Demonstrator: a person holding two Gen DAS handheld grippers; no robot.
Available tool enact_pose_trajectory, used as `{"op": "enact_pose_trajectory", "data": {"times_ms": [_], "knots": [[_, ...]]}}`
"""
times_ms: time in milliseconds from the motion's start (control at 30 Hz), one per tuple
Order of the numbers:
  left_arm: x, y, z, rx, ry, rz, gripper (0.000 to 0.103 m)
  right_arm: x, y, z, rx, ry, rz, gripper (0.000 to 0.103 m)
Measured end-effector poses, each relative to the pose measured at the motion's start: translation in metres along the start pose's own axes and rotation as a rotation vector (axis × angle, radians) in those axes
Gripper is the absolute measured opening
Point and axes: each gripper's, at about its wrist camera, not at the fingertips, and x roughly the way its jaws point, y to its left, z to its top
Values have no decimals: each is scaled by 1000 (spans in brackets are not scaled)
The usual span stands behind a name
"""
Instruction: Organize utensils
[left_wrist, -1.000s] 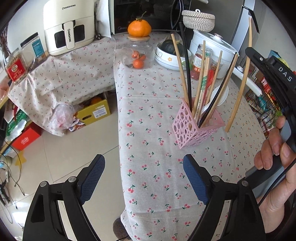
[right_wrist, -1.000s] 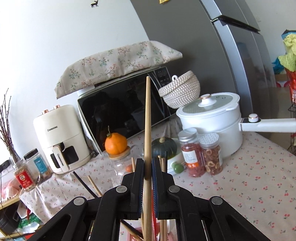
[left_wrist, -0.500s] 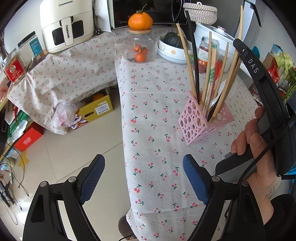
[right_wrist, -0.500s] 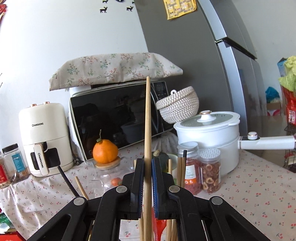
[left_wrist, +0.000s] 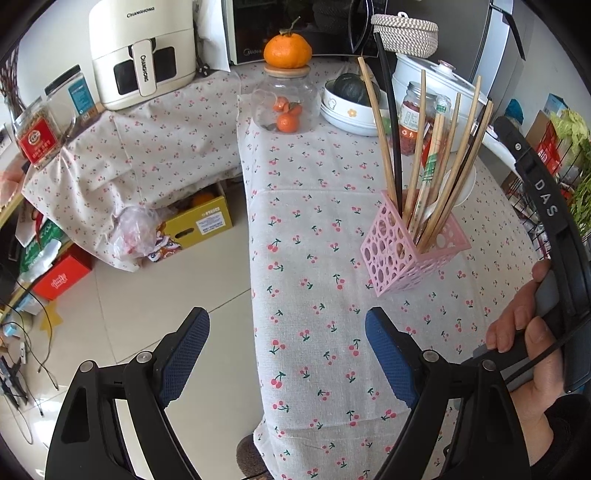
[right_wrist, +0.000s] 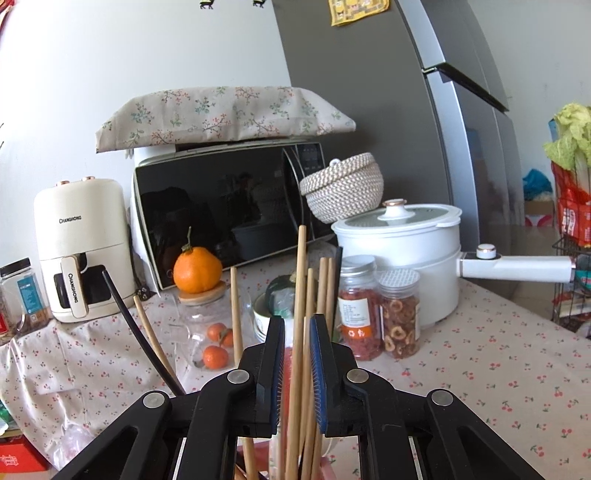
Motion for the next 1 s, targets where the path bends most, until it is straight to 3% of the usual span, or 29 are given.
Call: {"op": "enact_pose_trajectory", "data": {"times_ms": [67,200,333,400,633,800,1000], "knots": [[-1,-2,0,1,-4,-4,88,-7,-6,8,4,-8,3,32],[-9,-11,-3,9,-22,-19,90,-20,-21,29,-11,-3,2,44],[-22,-25,-6,24,-59,-26,99,-28,-35,48,-33,52,22,69],[-28,-35,-8,46,-78,-27,103,-35,-41,56,-51,86,38,76],[-61,-69,-24,58,-187,45,103,-69,-69,75,-107,168,48,103],[-95,-89,-34,10,-283,142,103,-92,-92,79,-143,243,10,103],[-124,-124,-48,88,-332,102,103,-115,-123,81,-141,345,-22,103]]}}
